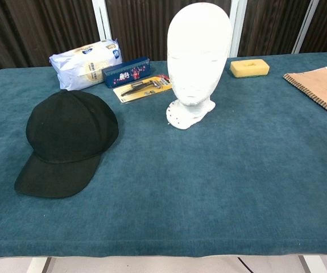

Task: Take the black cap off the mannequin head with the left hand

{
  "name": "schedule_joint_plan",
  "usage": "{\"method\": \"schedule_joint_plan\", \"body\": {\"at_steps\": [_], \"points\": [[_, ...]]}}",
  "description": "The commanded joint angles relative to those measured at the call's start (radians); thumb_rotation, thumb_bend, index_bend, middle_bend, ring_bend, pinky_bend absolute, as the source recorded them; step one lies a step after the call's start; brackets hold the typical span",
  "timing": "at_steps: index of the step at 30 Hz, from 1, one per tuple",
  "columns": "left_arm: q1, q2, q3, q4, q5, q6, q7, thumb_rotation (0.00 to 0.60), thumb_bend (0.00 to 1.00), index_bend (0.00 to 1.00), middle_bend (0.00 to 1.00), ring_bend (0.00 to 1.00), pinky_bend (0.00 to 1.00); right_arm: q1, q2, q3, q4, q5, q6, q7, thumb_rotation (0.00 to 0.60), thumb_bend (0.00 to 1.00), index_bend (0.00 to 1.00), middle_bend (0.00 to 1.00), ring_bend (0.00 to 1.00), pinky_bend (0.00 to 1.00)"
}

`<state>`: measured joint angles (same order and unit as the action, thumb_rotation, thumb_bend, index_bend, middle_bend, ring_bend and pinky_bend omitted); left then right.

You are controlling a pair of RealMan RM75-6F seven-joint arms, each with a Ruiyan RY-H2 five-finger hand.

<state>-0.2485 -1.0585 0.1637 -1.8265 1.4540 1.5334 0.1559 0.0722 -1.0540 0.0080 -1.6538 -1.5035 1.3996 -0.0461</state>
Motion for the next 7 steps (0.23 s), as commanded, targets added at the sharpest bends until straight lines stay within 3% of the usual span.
{"method": "schedule_joint_plan", "body": {"at_steps": [1, 7], "points": [[0.116, -0.040, -0.040, 0.111, -0.026, 0.103, -0.198, 0.600, 0.24, 0.00, 0.00, 0.00, 0.05, 0.004, -0.010, 0.000, -0.005, 0.003, -0.005, -0.022, 0.600, 0.15, 0.00, 0.00, 0.00, 0.06], [0.123, -0.033, -0.049, 0.141, 0.010, 0.075, -0.194, 0.600, 0.25, 0.00, 0.00, 0.00, 0.05, -0.002, -0.018, 0.007, -0.011, 0.011, 0.010, -0.039, 0.600, 0.15, 0.00, 0.00, 0.00, 0.06]]}}
